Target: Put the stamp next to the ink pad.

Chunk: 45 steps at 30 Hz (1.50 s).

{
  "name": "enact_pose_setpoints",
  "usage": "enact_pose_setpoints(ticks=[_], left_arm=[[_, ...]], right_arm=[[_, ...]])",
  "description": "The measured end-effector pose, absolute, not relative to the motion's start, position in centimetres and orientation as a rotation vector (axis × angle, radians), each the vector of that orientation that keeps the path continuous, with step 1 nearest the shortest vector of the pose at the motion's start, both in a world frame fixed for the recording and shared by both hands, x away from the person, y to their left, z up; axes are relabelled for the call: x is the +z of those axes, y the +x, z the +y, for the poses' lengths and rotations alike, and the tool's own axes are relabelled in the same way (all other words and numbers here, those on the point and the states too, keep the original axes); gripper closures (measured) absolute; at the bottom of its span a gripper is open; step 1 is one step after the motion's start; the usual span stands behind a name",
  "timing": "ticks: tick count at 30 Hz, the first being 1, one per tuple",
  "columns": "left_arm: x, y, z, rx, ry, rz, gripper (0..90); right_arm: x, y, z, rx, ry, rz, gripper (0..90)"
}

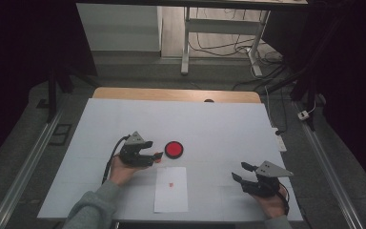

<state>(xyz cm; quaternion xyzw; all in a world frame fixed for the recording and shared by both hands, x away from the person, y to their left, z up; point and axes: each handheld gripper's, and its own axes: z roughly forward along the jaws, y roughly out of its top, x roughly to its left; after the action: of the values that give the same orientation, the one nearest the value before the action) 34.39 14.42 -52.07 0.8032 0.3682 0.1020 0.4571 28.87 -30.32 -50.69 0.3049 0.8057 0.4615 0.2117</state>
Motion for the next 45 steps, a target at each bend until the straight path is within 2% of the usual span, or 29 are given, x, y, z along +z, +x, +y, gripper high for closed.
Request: enact_pose_setpoints(ticks=[21, 45], left_arm=[[-49.4, 30.2, 16.7, 0.213, 1.994, 0.904, 26.3], [-51.3, 23.2, 22.3, 0.249, 1.973, 0.963, 26.1]], right_arm=[[-50.5, 28.8, -30.4, 1.311, 0.815, 2.236, 40.9], [-50.8, 28.7, -30.1, 1.277, 0.779, 2.263, 39.1]])
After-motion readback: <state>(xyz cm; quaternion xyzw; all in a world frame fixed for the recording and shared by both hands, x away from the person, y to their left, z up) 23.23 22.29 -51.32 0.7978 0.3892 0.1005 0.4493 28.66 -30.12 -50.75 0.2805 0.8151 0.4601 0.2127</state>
